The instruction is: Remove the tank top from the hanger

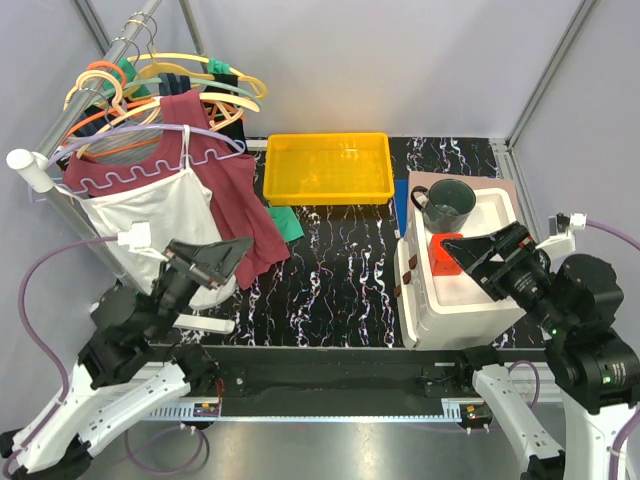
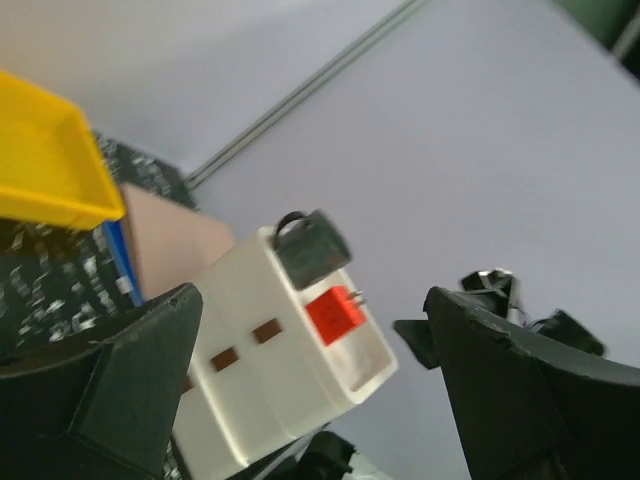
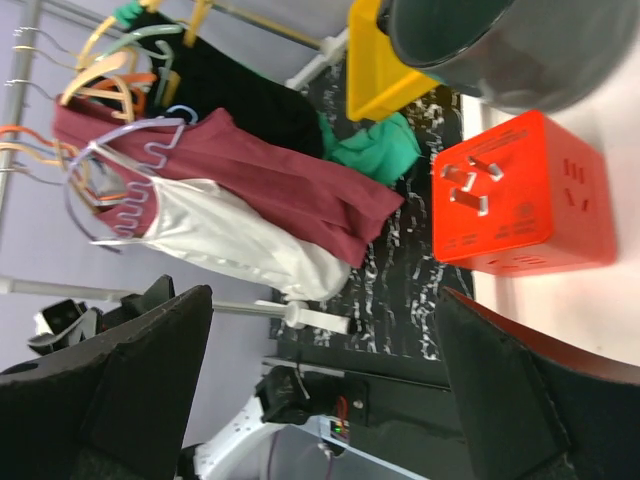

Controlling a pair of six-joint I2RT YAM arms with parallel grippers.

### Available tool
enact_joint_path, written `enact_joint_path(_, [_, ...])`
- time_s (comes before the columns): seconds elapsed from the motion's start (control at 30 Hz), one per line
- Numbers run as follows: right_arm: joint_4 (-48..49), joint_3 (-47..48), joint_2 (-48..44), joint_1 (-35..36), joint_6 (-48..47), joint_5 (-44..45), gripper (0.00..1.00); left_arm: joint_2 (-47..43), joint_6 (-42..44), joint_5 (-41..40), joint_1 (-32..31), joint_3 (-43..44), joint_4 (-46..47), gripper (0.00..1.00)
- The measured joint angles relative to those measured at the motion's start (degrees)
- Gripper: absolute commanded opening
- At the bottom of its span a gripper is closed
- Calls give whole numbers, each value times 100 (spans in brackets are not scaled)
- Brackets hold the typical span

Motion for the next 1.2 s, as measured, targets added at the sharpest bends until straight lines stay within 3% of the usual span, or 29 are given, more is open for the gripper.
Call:
enact_joint_path(0.17, [-350, 522, 426, 0, -411, 76, 99, 1019, -46, -254, 0, 1062, -1508, 99])
enact_joint_path(0.3, [-343, 894, 610, 0, -601, -107, 100, 1239, -46, -306, 0, 1663, -2218, 99])
enact_joint_path(0.57, [245, 1021, 625, 0, -629, -892, 100, 549, -136, -1158, 0, 1624, -1858, 99])
enact_joint_path(0.67, [352, 1027, 629, 0, -706, -1027, 100, 1202, -105, -1550, 4, 2463, -2194, 99])
enact_joint_path(0.93, [411, 1202, 767, 0, -848, -1080, 100, 3613, -538, -2865, 74, 5663, -3783, 90])
enact_joint_path(1.07, [422, 1303, 820, 0, -876, -1080, 100, 4378, -739, -2363, 1080, 6332, -4033, 72])
enact_joint_path(1.2, [437, 1335, 820, 0, -898, -1082, 100, 4811, -1263, -1335, 2428, 6282, -4197, 66])
